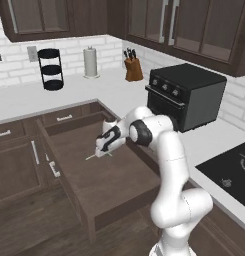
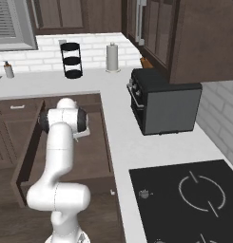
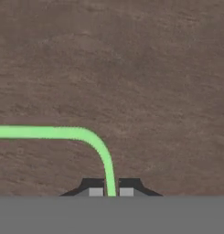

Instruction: Take a straw from the drawer in front and place it inside the glass cup on the dining counter.

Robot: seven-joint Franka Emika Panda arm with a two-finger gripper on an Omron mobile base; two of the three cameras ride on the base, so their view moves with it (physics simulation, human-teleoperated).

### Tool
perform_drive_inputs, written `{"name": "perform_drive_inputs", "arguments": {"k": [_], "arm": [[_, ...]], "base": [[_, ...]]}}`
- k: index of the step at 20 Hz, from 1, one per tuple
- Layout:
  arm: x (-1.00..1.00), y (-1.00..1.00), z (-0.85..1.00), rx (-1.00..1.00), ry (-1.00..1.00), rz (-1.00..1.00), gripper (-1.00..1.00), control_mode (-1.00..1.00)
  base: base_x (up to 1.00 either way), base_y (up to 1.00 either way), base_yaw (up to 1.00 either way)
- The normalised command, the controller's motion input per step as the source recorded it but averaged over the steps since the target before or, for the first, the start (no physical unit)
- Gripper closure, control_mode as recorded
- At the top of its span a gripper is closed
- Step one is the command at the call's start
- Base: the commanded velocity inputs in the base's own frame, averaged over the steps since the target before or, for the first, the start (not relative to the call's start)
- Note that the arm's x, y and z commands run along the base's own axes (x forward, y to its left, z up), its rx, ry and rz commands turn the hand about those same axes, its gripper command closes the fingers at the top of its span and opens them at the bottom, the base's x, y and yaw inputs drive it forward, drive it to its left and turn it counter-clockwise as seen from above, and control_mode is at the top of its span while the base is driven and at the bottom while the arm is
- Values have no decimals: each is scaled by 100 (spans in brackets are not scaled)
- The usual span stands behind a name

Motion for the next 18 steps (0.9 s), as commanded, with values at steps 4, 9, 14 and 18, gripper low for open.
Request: {"name": "perform_drive_inputs", "arguments": {"k": [4,9,14,18], "arm": [[-75,-12,100,6,-18,-7,100,-100],[-45,-5,100,9,-9,-4,100,-100],[-32,-1,100,7,-1,-8,100,-100],[-48,-15,100,6,1,-13,100,-100]], "base": [[0,0,0],[0,0,0],[0,0,0],[0,0,0]]}}
